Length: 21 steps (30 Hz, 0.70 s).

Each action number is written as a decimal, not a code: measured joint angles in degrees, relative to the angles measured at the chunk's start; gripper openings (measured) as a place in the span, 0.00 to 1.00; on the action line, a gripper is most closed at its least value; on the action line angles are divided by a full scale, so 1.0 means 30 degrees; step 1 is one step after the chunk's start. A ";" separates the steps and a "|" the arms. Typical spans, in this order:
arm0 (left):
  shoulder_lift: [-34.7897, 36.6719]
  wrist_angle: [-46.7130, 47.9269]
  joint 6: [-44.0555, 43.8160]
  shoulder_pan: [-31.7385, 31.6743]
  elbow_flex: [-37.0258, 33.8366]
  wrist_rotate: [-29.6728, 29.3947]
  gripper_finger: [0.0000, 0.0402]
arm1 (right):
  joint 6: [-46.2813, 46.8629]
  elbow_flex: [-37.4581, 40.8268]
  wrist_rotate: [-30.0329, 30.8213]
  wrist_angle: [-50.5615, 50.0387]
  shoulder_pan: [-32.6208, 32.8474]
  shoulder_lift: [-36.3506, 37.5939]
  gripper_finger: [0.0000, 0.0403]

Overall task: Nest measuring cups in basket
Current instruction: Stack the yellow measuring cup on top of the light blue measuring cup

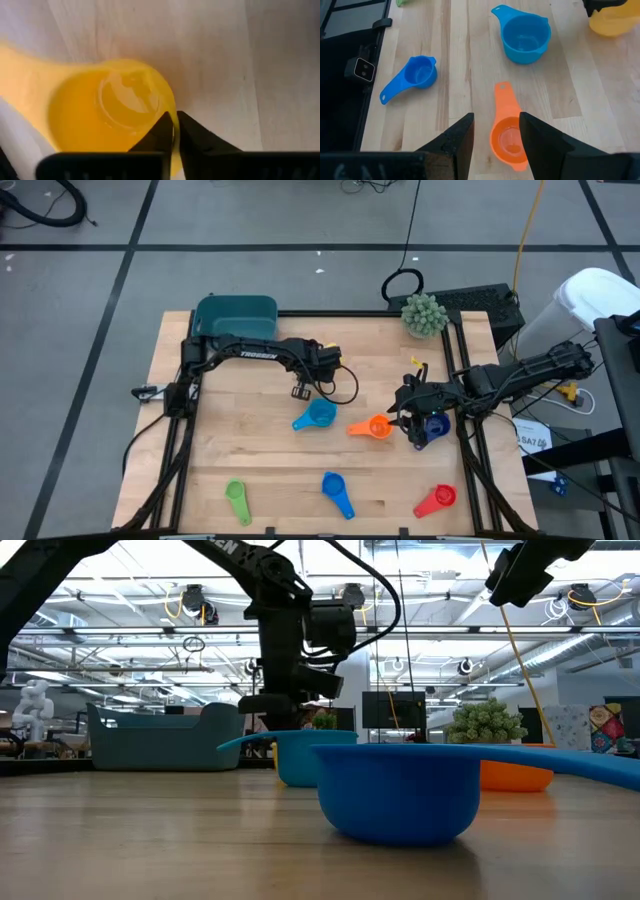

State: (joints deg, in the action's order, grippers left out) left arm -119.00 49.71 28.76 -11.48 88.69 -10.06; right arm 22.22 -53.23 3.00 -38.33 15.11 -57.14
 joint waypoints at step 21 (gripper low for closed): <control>0.4879 -0.0198 0.1820 0.2518 0.0029 -0.1284 0.02 | 0.5674 0.7194 0.4128 1.1338 -0.3235 0.2358 0.37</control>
State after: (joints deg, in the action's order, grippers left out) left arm -104.36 49.12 34.22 -3.93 88.77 -13.91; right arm 39.24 -31.65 15.38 -4.32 5.41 -50.07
